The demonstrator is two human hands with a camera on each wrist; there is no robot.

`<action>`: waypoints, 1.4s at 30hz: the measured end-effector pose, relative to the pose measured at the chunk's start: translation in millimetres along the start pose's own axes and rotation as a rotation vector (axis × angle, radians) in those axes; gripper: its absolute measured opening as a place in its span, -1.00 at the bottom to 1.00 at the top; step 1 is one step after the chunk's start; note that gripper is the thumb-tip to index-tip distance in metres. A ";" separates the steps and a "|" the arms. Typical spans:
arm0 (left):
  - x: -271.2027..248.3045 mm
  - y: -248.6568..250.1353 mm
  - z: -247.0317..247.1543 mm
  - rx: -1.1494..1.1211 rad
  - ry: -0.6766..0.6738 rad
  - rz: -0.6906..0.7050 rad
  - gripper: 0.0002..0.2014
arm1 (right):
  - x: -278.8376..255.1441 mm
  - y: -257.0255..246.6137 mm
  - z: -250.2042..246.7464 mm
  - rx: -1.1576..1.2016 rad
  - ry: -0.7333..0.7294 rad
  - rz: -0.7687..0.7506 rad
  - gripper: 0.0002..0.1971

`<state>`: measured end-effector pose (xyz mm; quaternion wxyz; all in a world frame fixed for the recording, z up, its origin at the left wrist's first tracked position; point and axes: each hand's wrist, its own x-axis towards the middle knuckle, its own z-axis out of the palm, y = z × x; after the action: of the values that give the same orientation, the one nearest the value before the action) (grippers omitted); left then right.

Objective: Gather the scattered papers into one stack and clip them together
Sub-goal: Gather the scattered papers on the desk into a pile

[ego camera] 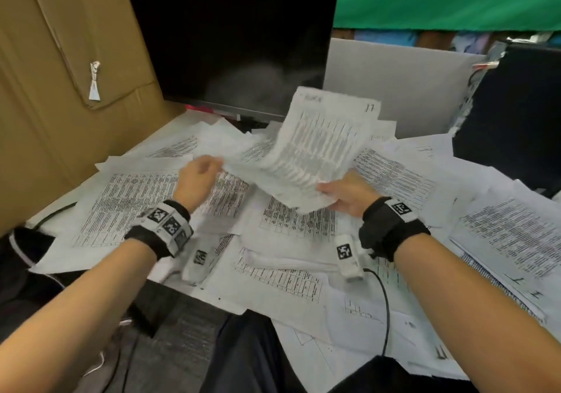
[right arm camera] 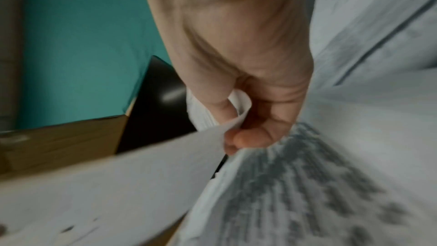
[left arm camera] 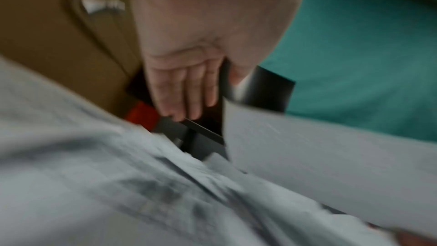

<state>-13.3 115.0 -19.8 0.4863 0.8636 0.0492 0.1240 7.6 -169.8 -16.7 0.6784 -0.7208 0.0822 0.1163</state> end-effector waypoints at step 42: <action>48.3 -60.0 -28.0 0.518 -0.116 -0.570 -0.23 | 30.9 50.9 -26.1 -0.705 0.159 0.041 -0.53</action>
<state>28.2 179.4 -49.0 0.2689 0.9150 0.2895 -0.0818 24.7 -198.0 -72.8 0.3774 -0.9153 0.1039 0.0946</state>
